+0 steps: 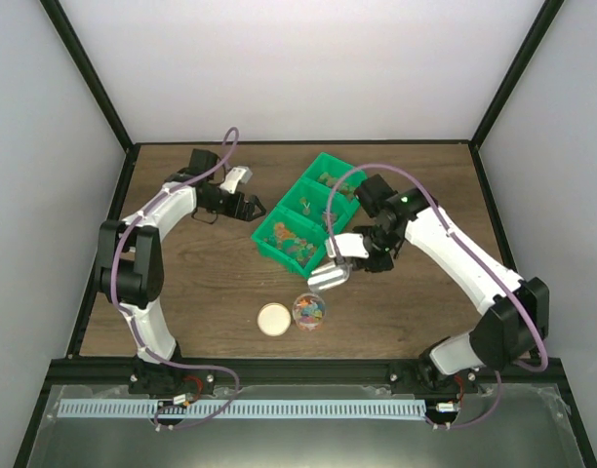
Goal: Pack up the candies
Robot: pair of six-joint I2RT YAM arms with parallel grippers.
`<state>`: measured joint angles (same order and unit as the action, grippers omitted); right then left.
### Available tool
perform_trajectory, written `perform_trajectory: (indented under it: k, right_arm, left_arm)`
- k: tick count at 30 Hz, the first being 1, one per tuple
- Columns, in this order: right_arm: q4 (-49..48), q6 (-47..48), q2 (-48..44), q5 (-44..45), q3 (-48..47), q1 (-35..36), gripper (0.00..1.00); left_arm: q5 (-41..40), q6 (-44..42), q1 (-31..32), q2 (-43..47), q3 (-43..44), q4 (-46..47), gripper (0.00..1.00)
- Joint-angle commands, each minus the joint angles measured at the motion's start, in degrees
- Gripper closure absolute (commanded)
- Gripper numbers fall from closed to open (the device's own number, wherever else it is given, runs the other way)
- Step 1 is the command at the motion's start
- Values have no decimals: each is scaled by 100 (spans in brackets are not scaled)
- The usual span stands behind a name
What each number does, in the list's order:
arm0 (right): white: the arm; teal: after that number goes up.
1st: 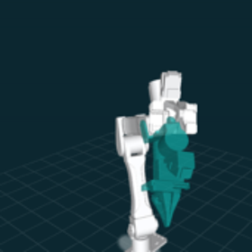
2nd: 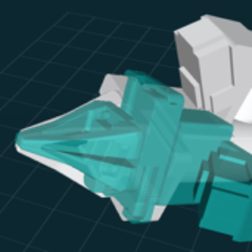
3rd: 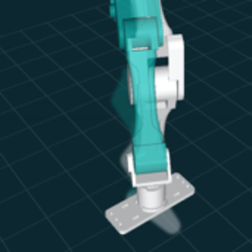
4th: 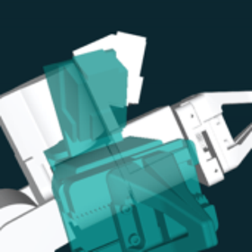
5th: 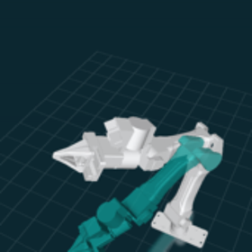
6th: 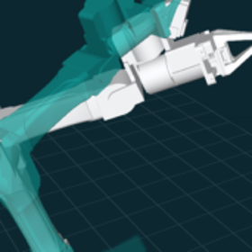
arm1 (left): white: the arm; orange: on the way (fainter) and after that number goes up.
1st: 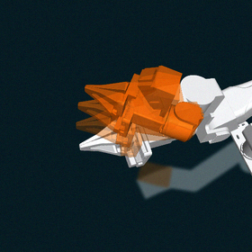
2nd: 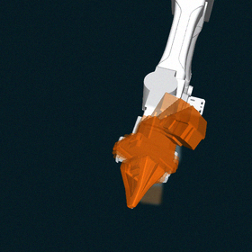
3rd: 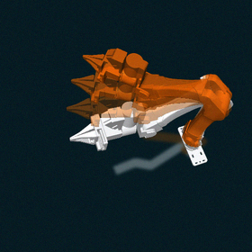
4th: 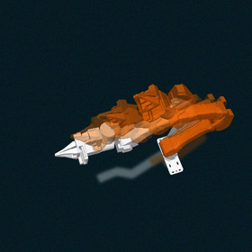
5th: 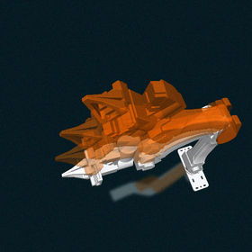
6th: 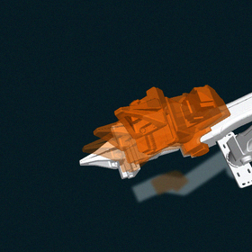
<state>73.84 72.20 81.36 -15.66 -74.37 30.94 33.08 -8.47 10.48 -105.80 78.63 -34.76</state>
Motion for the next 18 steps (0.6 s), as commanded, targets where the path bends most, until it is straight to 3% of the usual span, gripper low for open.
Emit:
perform_trajectory:
  k: [1, 11, 14, 18]
  right_arm:
    - [-420, -1295, 555, -172, -975, -88, 99]
    - [-283, -4535, 1911, -409, -2398, -114, 99]
    - [-72, -4987, 2356, -497, -2638, 9, 99]
    - [-282, -5212, 2433, -292, -2291, 218, 99]
  left_arm:
    - [-53, 44, 7, -23, 136, 56, 0]
    - [3, 249, 58, 116, -295, 324, 3]
    - [-76, 337, 125, 92, -339, 399, 6]
    - [-231, 468, 268, 55, -385, 489, 9]
